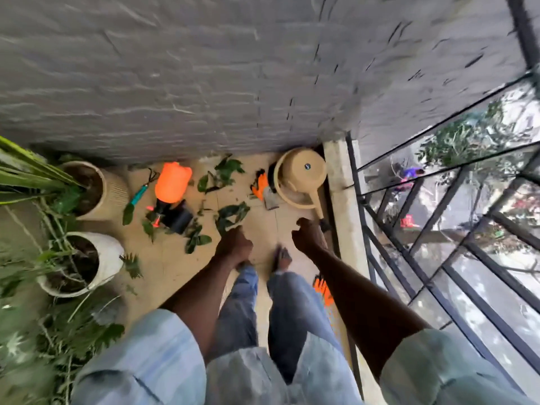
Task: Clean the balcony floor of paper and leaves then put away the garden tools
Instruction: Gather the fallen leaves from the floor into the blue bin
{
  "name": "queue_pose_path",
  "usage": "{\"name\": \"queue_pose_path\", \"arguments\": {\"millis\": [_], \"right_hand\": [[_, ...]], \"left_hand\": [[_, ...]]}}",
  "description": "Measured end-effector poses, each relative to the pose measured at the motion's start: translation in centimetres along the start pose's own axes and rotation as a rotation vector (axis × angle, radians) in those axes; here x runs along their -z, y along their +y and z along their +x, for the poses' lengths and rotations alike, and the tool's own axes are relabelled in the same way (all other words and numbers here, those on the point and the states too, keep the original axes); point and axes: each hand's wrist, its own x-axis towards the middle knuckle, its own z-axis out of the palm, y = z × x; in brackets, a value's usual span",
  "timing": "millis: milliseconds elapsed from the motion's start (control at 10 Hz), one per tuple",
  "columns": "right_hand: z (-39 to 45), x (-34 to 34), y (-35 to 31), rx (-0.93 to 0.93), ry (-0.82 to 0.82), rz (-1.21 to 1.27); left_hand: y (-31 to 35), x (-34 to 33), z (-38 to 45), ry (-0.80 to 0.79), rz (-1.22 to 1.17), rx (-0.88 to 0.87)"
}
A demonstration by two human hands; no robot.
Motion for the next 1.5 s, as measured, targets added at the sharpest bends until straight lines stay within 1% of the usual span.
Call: {"name": "queue_pose_path", "arguments": {"millis": [200, 400, 500, 700, 800, 900, 1000, 1100, 1200, 1300, 1400, 1500], "right_hand": [[11.8, -5.7, 1.0, -0.055, -0.099, -0.054], [26.0, -14.9, 4.2, -0.044, -0.211, -0.065], [34.0, -20.5, 6.2, -0.02, -0.241, -0.083], [44.9, -27.6, 6.4, 0.132, -0.3, -0.222], [47.5, -29.4, 5.0, 0.261, -0.082, -0.208], [47.5, -30.7, 5.6, 0.241, -0.158, -0.167], [44.5, -30.3, 6.7, 0.207, -0.1, -0.178], [42.1, -30.3, 8.2, 0.391, 0.107, -0.21], [37.9, -29.3, 10.9, 0.463, 0.109, -0.317], [35.6, -30.0, 14.2, 0.324, -0.132, -0.52], [37.5, -30.1, 16.6, 0.357, -0.201, -0.328], [39.5, -32.0, 13.2, 0.038, -0.39, 0.278]], "left_hand": [[-0.6, -1.7, 12.0, -0.039, 0.036, 0.003], [-2.7, -8.1, 25.5, -0.007, 0.022, 0.022], [-3.8, -12.0, 32.6, 0.025, 0.001, 0.055], [-5.4, -16.2, 42.5, 0.125, -0.109, 0.008], [-6.1, -17.2, 45.1, 0.132, -0.117, -0.014], [-6.8, -17.9, 45.9, 0.101, -0.116, -0.012], [-7.5, -18.4, 45.3, 0.079, -0.101, 0.01], [-8.0, -18.3, 44.0, 0.07, -0.125, 0.05], [-8.3, -18.1, 42.8, 0.067, -0.146, 0.074], [-8.6, -18.0, 42.2, 0.053, -0.158, 0.103], [-8.5, -18.1, 42.3, 0.036, -0.179, 0.106], [-8.5, -18.6, 43.3, 0.039, -0.19, 0.096]]}}
